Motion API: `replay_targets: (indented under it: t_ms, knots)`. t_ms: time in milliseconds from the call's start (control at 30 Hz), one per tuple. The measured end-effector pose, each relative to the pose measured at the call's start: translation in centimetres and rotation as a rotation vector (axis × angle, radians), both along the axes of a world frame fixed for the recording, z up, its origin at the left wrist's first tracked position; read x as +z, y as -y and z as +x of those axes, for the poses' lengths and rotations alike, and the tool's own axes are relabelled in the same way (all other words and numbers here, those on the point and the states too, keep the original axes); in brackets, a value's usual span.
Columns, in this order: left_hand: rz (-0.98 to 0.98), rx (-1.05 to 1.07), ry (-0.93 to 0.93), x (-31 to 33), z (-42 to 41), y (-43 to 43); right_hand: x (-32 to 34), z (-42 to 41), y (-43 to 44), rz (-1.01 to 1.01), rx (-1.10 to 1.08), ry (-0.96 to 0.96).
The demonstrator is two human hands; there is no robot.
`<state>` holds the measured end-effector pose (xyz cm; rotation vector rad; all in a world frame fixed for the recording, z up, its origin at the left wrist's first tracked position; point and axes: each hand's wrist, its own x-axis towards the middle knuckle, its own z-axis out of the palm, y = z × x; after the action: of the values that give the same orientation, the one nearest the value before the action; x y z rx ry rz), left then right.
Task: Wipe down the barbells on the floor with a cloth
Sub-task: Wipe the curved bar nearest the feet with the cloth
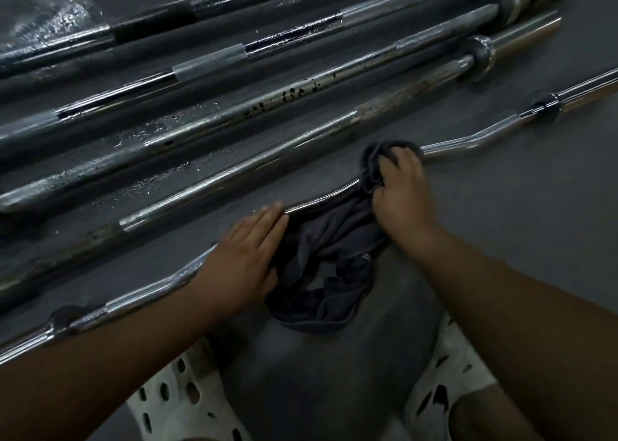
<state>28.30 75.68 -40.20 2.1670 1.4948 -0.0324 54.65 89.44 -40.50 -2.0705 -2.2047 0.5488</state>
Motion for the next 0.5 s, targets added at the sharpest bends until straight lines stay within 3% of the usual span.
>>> replay_targets:
  t_ms: [67, 233, 333, 400, 500]
  knots:
    - [-0.018, 0.010, 0.002, -0.3, -0.9, 0.6, 0.7, -4.4, 3.0, -0.021, -0.208, -0.068]
    - [-0.028, -0.041, 0.024, -0.6, -1.9, 1.0, 2.2, -10.6, 7.4, -0.189, -0.577, -0.612]
    - [-0.027, -0.018, 0.067, -0.4, -2.0, 1.0, 1.7, -10.0, 4.8, -0.172, -1.046, -0.922]
    - [-0.029, -0.012, 0.097, -0.5, -2.1, 0.9, 1.8, -11.6, 4.8, -0.164, -1.220, -0.932]
    - [-0.057, -0.007, 0.128, -0.5, -2.2, 0.8, 1.9, -13.5, 6.6, -0.337, -1.114, -0.909]
